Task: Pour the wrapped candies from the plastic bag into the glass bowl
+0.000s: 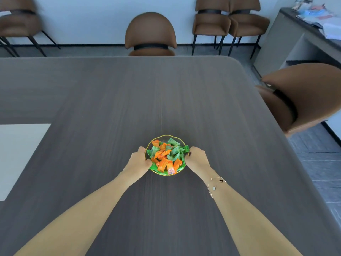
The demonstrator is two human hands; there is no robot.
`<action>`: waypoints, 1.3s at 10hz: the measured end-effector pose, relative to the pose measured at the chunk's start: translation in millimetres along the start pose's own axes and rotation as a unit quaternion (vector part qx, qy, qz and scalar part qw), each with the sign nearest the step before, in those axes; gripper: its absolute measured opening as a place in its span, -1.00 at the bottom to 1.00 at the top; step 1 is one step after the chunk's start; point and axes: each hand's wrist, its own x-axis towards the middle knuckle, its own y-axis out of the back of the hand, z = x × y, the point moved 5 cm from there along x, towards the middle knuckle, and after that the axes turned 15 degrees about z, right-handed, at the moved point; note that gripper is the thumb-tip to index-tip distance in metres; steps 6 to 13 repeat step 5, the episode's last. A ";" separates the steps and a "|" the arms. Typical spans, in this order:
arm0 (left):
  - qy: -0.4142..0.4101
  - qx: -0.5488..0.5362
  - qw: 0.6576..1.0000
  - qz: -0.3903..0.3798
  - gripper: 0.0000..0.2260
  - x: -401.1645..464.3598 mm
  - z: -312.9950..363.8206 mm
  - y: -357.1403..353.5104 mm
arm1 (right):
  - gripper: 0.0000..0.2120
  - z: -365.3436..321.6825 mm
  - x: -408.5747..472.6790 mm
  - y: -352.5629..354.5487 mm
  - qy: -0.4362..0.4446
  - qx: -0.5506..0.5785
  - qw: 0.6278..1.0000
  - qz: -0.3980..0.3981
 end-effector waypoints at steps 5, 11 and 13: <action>0.010 0.003 0.999 0.038 -0.61 -11.0 -4.0 10.3 | -0.79 6.0 -10.8 5.4 -0.009 0.067 0.997 0.024; 0.010 0.003 0.999 0.038 -0.61 -11.0 -4.0 10.3 | -0.79 6.0 -10.8 5.4 -0.009 0.067 0.997 0.024; 0.010 0.003 0.999 0.038 -0.61 -11.0 -4.0 10.3 | -0.79 6.0 -10.8 5.4 -0.009 0.067 0.997 0.024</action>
